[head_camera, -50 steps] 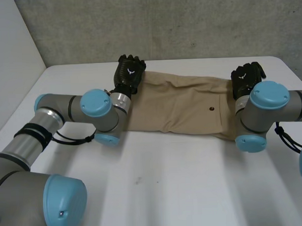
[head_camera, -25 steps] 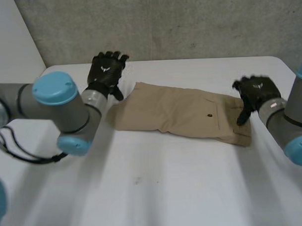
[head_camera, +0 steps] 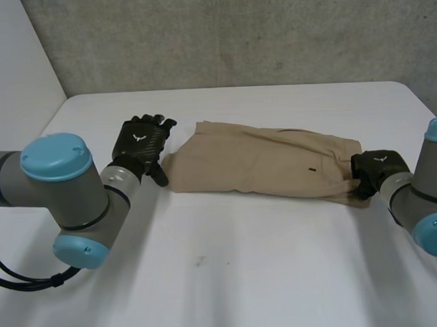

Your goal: Fold the shorts.

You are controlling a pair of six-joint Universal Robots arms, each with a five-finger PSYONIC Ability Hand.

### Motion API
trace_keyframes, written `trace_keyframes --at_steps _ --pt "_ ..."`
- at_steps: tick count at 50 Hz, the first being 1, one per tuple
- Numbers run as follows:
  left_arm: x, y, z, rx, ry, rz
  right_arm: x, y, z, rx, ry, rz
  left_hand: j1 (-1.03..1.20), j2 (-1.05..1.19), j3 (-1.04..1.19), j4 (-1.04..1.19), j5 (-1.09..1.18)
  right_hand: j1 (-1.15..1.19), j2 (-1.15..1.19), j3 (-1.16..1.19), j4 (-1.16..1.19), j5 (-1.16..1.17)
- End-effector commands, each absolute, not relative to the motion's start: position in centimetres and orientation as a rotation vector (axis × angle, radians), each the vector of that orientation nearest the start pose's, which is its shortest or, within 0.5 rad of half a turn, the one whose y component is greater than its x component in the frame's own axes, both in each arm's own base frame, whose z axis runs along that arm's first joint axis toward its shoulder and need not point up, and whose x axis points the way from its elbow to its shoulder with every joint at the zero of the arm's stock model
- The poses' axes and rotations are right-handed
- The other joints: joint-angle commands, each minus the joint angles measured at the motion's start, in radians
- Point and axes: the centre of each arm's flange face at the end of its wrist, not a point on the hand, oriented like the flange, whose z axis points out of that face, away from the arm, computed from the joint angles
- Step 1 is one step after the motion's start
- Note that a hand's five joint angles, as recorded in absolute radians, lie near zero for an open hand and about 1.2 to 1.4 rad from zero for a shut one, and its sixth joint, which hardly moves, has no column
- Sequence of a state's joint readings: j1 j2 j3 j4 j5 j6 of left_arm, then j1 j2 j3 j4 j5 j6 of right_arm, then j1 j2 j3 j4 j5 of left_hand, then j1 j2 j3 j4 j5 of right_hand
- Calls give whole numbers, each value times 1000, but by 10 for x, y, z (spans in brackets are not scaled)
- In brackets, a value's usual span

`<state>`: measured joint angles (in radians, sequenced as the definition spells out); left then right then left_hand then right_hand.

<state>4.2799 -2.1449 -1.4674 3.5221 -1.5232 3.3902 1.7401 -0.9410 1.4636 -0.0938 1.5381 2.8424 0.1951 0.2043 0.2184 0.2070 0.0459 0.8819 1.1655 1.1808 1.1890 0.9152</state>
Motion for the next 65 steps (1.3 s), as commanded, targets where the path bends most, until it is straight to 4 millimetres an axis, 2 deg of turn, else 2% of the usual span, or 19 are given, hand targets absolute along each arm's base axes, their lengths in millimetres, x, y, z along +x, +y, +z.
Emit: trace_keyframes --at_steps 1,6,9,11,13,18,20,24,27,28,32,35,39,42,43,47,52,60,65 --pt "-284 -307 184 836 2261 -2240 177 -360 157 -959 2618 -1906 -21 -30 -44 -32 -46 514 231 215 207 307" --pt "-271 -301 198 802 2239 -2254 167 -378 181 -1375 2613 -2080 -21 -30 -44 -32 -46 514 231 215 207 307" --pt "-269 -296 203 800 2233 -2261 179 -382 196 -1506 2556 -2184 -21 -30 -44 -32 -46 514 231 215 207 307" --pt "-268 -294 206 798 2226 -2268 200 -378 205 -1543 2460 -2237 -21 -30 -44 -32 -46 514 231 215 207 307" --pt "-268 -292 209 798 2218 -2278 236 -368 216 -1598 2280 -2298 -21 -30 -44 -32 -46 514 231 215 207 307" --pt "-269 -295 215 791 2197 -2302 306 -340 215 -1722 1889 -2306 -21 -30 -44 -32 -46 514 231 215 207 307" --pt "-269 -297 217 786 2185 -2314 341 -317 208 -1782 1663 -2269 -21 -30 -44 -32 -46 514 231 215 207 307" --pt "-273 -303 226 773 2144 -2361 381 -278 183 -1856 1379 -2118 -21 -30 -44 -32 -46 514 231 215 207 307" --pt "-278 -308 235 768 2111 -2399 390 -265 169 -1871 1321 -2027 -21 -30 -44 -32 -46 94 -189 -205 -213 -114" --pt "-279 -310 235 769 2108 -2403 391 -261 161 -1871 1337 -1983 -21 -30 -44 -32 -46 -163 -447 -462 -470 -371" --pt "-289 -317 235 780 2091 -2426 388 -263 165 -1789 1433 -1971 -21 -30 -44 -32 -46 -707 -991 -1006 -1014 -915" --pt "-302 -322 237 801 2076 -2460 387 -267 180 -1660 1493 -1999 -21 -30 -44 -32 -46 -707 -991 -1006 -1014 -915" --pt "-321 -328 233 831 2075 -2498 363 -299 225 -1183 1662 -2036 -17 -26 -40 -29 -42 -707 -991 -1006 -1014 -915" --pt "-341 -328 229 885 2087 -2514 347 -317 236 -954 1722 -1999 4 -5 -20 -8 -22 -707 -991 -1006 -1014 -915" --pt "-346 -327 227 900 2095 -2514 339 -326 235 -857 1757 -1956 4 -5 -20 -8 -22 -707 -991 -1006 -1014 -915" --pt "-369 -326 210 972 2175 -2471 330 -341 213 -808 1858 -1877 4 -5 -20 -8 -22 -707 -991 -1006 -1014 -915" --pt "-388 -324 169 1051 2408 -2318 321 -355 182 -802 2017 -1747 4 -5 -20 -8 -22 -707 -991 -1006 -1014 -915" --pt "-391 -321 120 1128 2662 -2043 302 -371 138 -775 2206 -1569 18 9 -5 6 -7 -707 -991 -1006 -1014 -915" --pt "-383 -322 111 1115 2718 -1934 295 -373 123 -790 2274 -1498 27 18 4 15 2 -707 -991 -1006 -1014 -915"
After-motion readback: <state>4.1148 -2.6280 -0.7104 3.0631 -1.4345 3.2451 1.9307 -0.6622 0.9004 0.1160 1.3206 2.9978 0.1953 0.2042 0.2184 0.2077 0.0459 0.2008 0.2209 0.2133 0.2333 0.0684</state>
